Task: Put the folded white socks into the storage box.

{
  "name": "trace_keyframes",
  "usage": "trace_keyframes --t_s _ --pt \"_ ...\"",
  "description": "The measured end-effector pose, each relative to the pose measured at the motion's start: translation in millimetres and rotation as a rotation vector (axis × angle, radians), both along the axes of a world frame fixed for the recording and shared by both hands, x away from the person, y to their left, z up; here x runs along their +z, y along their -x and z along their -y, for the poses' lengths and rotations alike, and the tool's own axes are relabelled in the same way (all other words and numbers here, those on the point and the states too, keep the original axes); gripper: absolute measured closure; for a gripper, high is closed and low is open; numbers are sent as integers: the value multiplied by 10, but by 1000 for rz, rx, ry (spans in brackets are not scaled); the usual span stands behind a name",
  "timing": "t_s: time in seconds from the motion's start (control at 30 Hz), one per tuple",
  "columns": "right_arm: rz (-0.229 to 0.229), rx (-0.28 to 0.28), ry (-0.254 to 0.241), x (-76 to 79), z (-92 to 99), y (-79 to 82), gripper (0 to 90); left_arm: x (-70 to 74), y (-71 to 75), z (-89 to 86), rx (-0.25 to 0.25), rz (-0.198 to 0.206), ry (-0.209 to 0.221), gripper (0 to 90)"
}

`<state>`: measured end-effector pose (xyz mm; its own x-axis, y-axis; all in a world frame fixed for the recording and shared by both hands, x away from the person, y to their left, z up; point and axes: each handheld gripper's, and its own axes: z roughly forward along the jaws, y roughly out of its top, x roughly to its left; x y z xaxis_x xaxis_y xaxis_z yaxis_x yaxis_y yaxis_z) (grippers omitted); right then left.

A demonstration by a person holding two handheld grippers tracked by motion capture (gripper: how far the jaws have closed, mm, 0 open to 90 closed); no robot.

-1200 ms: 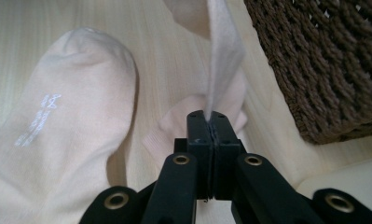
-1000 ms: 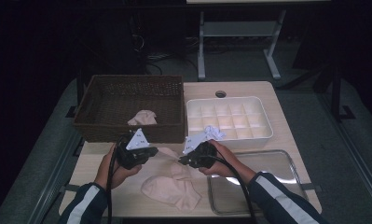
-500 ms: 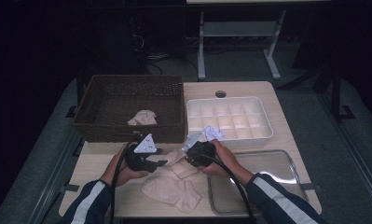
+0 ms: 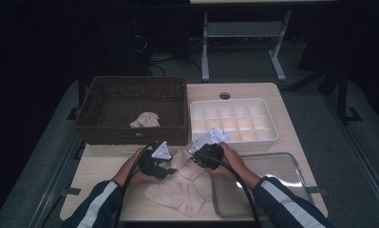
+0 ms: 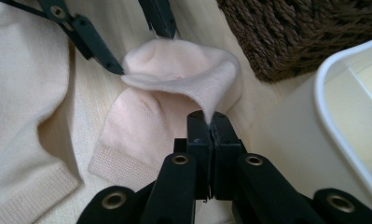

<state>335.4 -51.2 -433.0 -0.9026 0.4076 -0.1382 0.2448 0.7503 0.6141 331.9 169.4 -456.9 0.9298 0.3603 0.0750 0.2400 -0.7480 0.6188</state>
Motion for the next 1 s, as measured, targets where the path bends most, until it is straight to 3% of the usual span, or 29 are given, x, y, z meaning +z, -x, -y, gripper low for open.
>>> trace_keyframes --t_s 0.07,0.1,0.23,0.4,0.5,0.53,0.63,0.73,0.77,0.8,0.83,0.87,1.0 --pt "-7 6 -4 -3 3 -8 879 0 0 -1 -7 -3 2 545" --pt "-4 2 0 -9 2 -12 835 -3 3 -8 -13 -9 9 658" --pt "-20 -24 -7 -8 8 -13 800 6 5 -24 -20 -19 -4 847" --pt "2 -45 13 11 26 -21 729 48 42 -57 -34 -22 -6 867" --pt "20 -42 2 67 89 4 734 174 97 -135 -26 -15 51 867" --pt "20 -42 2 67 89 4 734 174 97 -135 -26 -15 51 868" --pt "39 -22 -16 185 178 84 890 268 122 -194 -10 -4 94 869" --pt "71 3 -7 227 199 111 892 343 144 -228 -8 9 111 869" --pt "74 -23 -18 271 209 150 893 378 160 -247 13 -11 151 870" --pt "79 -21 -20 283 219 147 891 395 166 -261 31 -6 158 871" --pt "79 -21 -20 283 219 147 891 395 166 -261 31 -6 158 872" --pt "67 -36 -53 309 244 142 872 416 188 -278 47 -11 162 872" --pt "44 -48 -64 277 244 94 886 424 223 -324 50 -25 152 871"
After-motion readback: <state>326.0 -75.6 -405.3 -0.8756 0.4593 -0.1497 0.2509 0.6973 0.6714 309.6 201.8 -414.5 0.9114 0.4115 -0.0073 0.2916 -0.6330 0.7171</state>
